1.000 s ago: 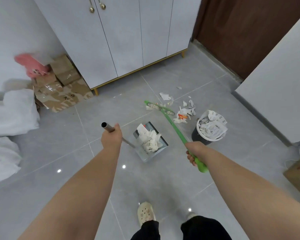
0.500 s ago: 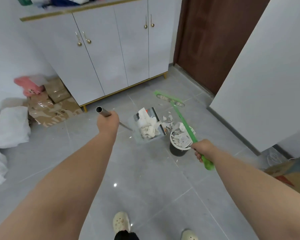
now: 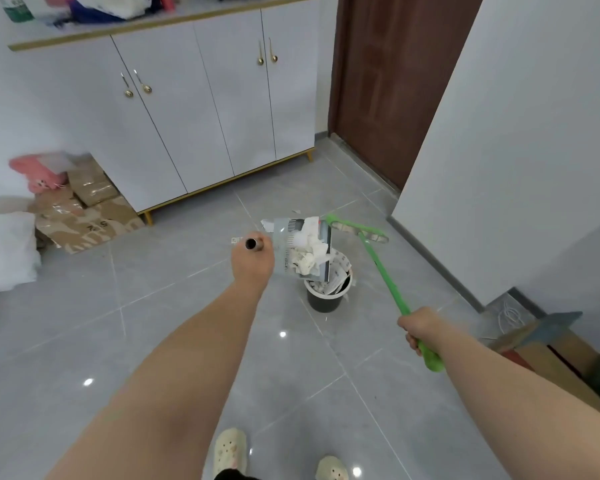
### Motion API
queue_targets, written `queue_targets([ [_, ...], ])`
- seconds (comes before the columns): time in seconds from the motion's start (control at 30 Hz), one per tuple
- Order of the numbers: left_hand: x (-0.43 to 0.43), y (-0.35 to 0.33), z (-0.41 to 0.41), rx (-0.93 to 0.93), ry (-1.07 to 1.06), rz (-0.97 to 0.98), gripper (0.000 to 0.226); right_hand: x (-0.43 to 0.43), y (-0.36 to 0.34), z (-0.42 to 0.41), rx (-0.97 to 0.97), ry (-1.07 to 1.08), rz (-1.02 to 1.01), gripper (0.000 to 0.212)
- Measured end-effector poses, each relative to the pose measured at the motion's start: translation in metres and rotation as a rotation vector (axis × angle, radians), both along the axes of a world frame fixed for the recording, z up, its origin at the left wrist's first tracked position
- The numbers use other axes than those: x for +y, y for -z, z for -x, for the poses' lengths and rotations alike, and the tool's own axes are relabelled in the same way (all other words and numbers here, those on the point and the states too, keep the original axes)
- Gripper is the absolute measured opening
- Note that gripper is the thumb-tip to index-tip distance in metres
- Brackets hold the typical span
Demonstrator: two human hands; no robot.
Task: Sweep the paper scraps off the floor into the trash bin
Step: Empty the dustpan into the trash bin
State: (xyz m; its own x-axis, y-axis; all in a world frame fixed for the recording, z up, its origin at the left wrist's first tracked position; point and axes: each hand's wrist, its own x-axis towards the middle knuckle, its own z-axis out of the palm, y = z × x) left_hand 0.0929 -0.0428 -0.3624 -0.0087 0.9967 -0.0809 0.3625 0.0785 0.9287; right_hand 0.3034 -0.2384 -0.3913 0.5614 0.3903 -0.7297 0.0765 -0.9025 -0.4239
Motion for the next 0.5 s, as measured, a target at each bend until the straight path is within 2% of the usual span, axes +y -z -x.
queue_targets([
  [0.1,-0.024,0.022,-0.017,0.053,0.147,-0.075,0.022,-0.014,0.010,-0.005,-0.023,0.015,0.036,0.026],
  [0.23,-0.048,0.049,-0.021,0.383,0.556,-0.139,0.011,-0.027,0.021,-0.010,-0.030,0.041,0.080,0.028],
  [0.3,-0.057,0.054,-0.022,0.535,0.700,-0.119,0.008,-0.031,0.027,-0.011,0.004,0.072,0.074,0.027],
  [0.37,-0.065,0.057,-0.023,0.545,0.764,-0.061,0.008,-0.036,0.032,-0.010,0.023,0.093,0.079,0.027],
  [0.43,-0.068,0.060,-0.022,0.695,0.854,-0.069,0.017,-0.041,0.036,-0.009,0.029,0.101,0.090,0.027],
  [0.5,-0.066,0.062,-0.018,0.755,0.911,0.028,0.025,-0.044,0.037,-0.009,0.023,0.111,0.094,0.025],
])
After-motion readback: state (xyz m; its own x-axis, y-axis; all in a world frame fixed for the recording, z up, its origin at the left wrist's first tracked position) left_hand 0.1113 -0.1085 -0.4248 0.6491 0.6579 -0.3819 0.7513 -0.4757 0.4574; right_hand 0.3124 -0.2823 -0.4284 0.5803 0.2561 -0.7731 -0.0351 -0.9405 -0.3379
